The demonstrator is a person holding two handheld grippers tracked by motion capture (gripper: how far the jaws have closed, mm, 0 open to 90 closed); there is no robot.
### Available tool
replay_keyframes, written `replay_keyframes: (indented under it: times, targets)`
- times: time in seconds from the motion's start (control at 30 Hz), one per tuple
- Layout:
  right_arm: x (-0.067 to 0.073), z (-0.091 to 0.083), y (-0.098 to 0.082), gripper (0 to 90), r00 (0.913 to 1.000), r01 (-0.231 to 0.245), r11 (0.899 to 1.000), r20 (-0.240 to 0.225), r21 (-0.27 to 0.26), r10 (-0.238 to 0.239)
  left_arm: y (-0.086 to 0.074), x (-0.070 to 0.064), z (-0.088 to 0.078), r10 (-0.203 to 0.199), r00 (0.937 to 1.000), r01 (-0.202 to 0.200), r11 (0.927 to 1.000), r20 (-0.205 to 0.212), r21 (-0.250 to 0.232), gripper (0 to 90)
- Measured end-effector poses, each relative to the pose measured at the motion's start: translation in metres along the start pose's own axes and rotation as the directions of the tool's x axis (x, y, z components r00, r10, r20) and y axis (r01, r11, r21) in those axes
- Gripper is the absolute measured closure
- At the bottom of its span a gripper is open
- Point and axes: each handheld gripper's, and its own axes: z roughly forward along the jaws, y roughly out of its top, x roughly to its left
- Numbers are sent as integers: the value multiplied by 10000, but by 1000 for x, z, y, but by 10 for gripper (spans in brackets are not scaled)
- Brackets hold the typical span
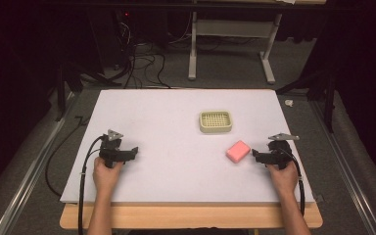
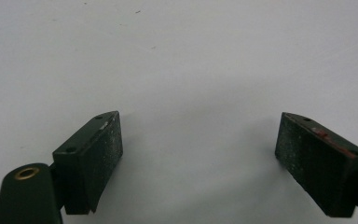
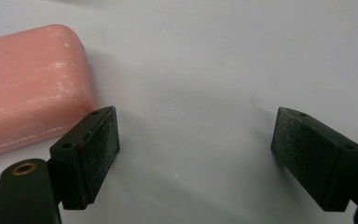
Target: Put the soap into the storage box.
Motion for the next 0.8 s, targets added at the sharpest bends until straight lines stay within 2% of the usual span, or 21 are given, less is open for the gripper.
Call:
replay_keyframes:
  times: [0.17, 0.27, 0.6, 0.8]
  targets:
    - [0, -1, 1, 182, 10000, 64, 10000, -27, -1, -64, 0, 0, 0, -2, 10000, 2, 10000, 1, 1, 153]
    - [1, -4, 1, 158, 10000, -74, 10000, 36, -28, 74, 0, 0, 0, -5, 10000, 5, 10000, 2, -2, 153]
    - [20, -24, 1, 139, 9963, 416, 9982, -737, -427, -446, 0, 0, 0, -1, 10000, 1, 10000, 2, 1, 153]
    - [28, -30, 2, 127, 9922, 663, 9953, -1004, -700, -732, 0, 0, 0, -1, 10000, 1, 10000, 2, 0, 153]
